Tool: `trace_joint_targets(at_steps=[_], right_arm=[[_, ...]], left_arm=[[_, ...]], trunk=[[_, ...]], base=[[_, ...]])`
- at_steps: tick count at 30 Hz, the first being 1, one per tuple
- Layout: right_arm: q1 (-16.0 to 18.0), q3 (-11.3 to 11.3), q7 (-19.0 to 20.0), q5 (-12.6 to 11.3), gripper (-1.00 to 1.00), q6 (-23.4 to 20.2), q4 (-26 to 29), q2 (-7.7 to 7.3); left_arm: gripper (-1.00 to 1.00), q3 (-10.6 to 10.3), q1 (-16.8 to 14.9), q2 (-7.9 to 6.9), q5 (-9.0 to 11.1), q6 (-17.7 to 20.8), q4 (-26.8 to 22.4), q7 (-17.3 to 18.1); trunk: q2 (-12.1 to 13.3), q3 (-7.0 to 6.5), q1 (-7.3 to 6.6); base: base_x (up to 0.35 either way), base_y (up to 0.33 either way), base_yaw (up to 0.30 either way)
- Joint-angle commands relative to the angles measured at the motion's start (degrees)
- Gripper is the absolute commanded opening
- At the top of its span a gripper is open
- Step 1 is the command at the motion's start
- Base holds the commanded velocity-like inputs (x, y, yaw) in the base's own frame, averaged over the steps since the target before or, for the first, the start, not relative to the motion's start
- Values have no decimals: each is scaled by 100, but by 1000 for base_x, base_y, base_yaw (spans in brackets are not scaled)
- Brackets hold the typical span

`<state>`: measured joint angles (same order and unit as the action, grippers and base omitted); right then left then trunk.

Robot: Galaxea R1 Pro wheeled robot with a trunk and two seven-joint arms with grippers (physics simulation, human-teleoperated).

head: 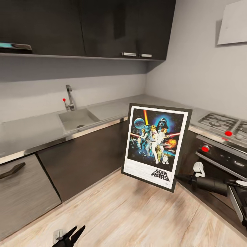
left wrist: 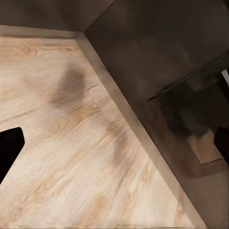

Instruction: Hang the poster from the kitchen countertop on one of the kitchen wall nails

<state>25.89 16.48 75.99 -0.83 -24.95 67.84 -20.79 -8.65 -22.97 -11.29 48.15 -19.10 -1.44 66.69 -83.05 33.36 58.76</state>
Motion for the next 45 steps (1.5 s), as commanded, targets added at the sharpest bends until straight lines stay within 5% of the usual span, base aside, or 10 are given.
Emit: trace_joint_targets(at_steps=[1, 25, 45], right_arm=[[4, 5, 30, -14, -100, -72, 1, 1], [4, -6, 30, -13, -100, -71, -2, 5], [4, -7, 30, -14, -100, -71, -2, 10]], left_arm=[[100, -48, 8, 0, 43, -32, 3, 8], [100, -41, 73, -14, 51, -15, 3, 0], [100, -42, 73, -14, 50, -14, 3, -7]], trunk=[[-3, 6, -4], [-3, 144, -4], [678, -151, -377]], base=[[-281, 0, 60], [-36, 0, 7], [0, 0, 4]])
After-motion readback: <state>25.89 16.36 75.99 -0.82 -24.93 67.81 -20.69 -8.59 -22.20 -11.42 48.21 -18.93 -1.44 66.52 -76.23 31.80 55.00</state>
